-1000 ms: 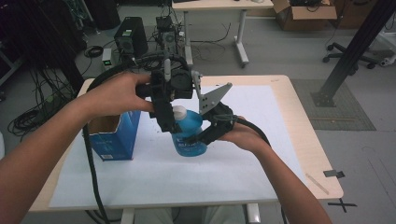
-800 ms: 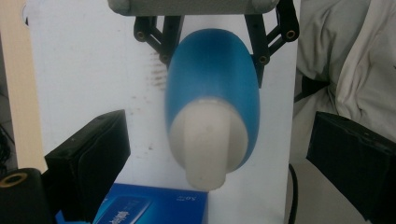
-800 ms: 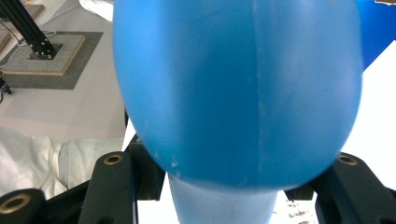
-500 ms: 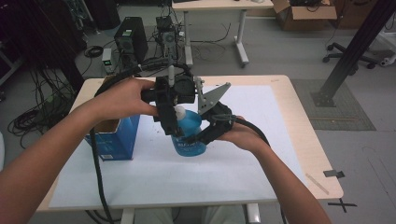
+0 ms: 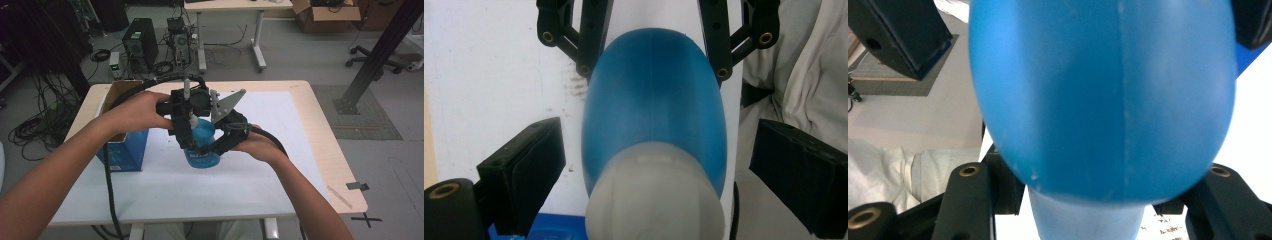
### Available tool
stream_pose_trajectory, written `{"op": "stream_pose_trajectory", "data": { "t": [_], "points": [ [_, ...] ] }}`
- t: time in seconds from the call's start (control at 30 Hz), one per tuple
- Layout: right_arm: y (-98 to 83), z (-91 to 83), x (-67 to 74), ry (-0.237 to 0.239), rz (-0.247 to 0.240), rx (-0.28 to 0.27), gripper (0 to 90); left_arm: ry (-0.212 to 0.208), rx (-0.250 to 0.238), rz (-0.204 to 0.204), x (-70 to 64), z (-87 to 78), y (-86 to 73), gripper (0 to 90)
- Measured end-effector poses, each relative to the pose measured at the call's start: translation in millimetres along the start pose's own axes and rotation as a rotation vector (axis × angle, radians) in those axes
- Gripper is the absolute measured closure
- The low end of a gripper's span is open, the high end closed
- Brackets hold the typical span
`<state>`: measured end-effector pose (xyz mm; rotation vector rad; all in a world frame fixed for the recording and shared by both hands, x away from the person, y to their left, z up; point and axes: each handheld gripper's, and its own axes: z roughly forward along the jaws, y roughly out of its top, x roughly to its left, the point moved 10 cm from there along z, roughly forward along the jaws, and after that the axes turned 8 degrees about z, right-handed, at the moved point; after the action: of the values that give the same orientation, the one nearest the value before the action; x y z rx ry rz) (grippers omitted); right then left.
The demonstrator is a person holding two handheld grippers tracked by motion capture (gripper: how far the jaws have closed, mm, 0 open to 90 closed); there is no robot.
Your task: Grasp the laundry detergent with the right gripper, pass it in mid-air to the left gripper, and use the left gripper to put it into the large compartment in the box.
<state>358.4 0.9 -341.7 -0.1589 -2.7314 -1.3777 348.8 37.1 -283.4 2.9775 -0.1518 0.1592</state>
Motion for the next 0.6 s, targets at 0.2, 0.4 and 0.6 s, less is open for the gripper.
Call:
{"op": "stream_pose_trajectory", "data": {
  "t": [0.2,0.4,0.6],
  "points": [
    [-0.5,1.0,1.2,0.007,0.007,0.004,43.8,-0.003,-0.001,0.010,-0.1,1.8,0.1,13.0],
    [-0.3,0.5,1.8,0.008,0.010,0.002,43.8,0.000,-0.007,0.010,0.6,2.5,-0.5,18.5],
    [-0.4,0.1,1.3,0.003,0.004,-0.001,43.9,-0.004,-0.004,0.011,0.9,2.4,-1.3,23.2]
  ]
}}
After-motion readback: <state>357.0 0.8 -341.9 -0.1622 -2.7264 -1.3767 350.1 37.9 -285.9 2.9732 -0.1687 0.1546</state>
